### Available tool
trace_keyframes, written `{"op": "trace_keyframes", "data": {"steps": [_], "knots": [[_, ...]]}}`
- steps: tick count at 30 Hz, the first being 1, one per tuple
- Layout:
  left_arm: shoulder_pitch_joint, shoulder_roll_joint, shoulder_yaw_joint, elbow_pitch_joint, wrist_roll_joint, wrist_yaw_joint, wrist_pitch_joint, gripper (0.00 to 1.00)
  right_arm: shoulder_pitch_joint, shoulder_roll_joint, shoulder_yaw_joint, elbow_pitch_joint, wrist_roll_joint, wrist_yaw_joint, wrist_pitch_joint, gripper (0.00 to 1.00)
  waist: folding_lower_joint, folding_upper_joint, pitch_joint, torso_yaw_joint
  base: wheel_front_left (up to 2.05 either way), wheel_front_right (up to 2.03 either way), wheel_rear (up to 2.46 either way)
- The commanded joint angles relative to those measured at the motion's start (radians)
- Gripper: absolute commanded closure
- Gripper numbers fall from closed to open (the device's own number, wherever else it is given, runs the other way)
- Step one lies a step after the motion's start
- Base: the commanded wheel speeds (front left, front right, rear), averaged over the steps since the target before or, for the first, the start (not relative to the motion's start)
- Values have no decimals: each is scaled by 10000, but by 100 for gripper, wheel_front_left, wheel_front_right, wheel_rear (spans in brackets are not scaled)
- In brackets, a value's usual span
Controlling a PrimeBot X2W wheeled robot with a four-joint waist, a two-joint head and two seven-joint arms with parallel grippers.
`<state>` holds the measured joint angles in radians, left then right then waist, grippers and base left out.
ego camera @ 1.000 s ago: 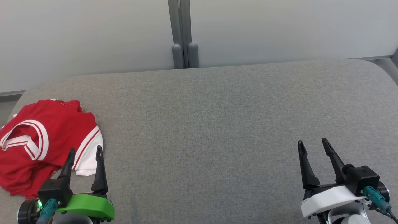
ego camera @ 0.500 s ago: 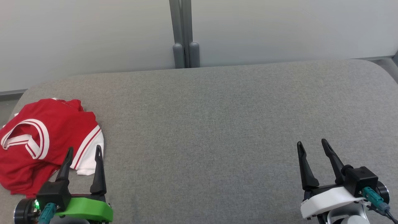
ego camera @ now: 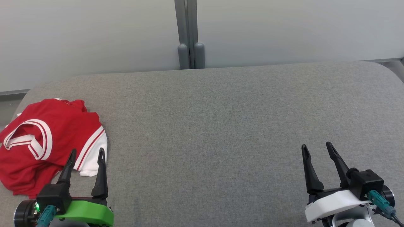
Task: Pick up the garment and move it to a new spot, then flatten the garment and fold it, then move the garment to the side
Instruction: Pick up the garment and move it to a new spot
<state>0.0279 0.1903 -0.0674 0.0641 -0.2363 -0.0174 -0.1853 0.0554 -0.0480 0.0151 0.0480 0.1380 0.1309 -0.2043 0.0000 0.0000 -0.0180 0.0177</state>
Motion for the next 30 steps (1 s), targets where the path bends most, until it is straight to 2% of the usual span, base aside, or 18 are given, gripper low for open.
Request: {"op": "trace_keyframes", "data": {"steps": [1, 16, 23, 30], "knots": [[91, 83, -14, -46, -38, 10, 20, 0, 53, -42, 15, 32, 69, -3, -53, 0, 0, 0, 0, 7, 0, 0, 0], [43, 138, -76, 93, -45, 176, -171, 0, 98, -39, 22, 62, 134, -3, -39, 0, 0, 0, 37, 239, 0, 0, 0], [-19, 214, -39, 313, 14, 283, -313, 0, 187, -39, 55, 132, 197, -3, -49, 0, 0, 0, 47, 992, 0, 0, 0], [-63, 269, 20, 495, -32, 369, -437, 0, 188, -39, 67, 223, 236, -3, -98, 0, 0, 0, 117, 2120, 0, 0, 0]]}}
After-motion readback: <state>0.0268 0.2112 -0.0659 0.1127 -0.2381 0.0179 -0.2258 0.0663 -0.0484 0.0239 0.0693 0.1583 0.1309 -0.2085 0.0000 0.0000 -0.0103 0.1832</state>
